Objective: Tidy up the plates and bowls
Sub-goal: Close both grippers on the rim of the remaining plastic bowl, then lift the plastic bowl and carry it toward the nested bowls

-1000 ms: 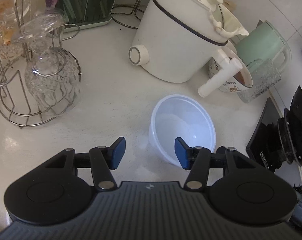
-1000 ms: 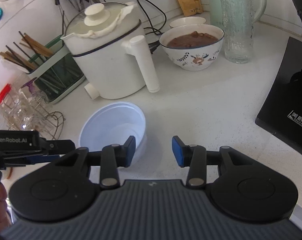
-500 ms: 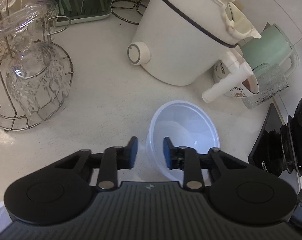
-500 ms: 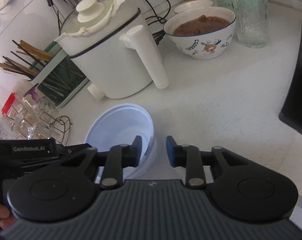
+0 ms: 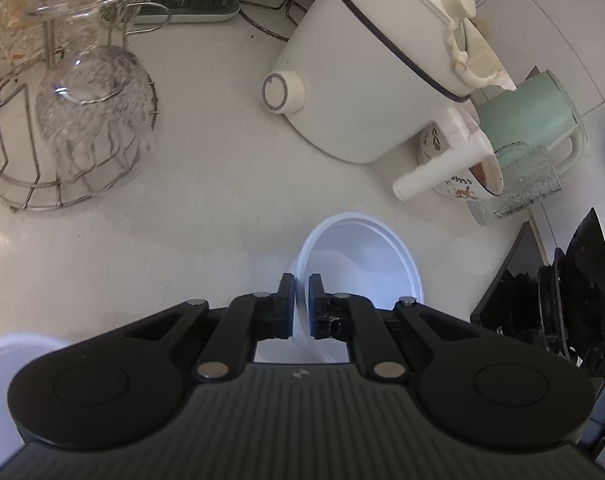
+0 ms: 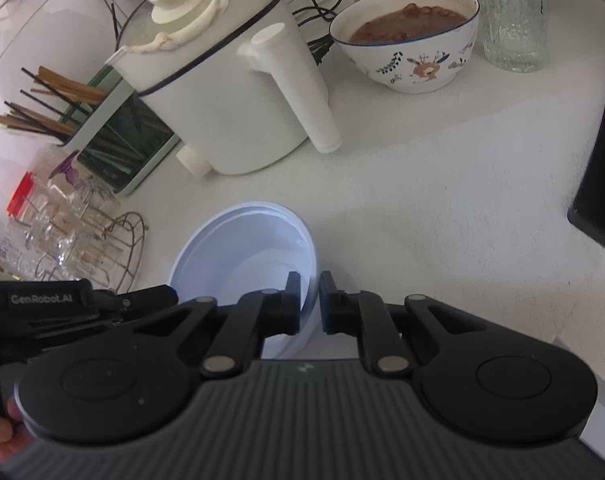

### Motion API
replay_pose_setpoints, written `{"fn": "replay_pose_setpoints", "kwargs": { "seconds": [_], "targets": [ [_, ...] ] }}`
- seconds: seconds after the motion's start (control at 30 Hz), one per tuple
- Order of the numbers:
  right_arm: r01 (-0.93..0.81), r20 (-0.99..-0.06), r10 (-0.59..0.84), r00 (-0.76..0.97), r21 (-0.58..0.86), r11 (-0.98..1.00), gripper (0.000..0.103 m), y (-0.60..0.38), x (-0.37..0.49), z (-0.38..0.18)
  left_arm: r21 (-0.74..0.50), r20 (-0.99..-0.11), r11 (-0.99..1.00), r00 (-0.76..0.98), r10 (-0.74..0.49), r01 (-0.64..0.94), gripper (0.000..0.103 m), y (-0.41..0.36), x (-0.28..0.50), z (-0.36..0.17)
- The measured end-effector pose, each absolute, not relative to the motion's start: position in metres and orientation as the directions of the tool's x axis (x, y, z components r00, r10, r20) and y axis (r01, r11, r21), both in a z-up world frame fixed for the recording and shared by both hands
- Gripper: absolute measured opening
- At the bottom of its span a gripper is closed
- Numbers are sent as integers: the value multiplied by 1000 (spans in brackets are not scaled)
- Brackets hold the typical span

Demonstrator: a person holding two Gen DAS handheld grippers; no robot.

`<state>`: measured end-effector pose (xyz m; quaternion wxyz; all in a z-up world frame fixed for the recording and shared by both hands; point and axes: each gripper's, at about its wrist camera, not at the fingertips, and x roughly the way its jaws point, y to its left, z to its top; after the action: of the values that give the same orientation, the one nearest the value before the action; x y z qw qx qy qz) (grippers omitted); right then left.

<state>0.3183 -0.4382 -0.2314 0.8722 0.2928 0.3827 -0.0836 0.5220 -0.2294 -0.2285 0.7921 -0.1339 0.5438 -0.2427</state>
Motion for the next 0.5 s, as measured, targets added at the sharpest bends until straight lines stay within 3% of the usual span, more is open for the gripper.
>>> {"fn": "replay_pose_setpoints", "kwargs": {
  "seconds": [0.5],
  "targets": [
    [363, -734, 115, 670, 458, 811, 12, -415, 292, -194, -452, -809, 856, 289, -512, 251, 8, -196, 475, -180]
  ]
}}
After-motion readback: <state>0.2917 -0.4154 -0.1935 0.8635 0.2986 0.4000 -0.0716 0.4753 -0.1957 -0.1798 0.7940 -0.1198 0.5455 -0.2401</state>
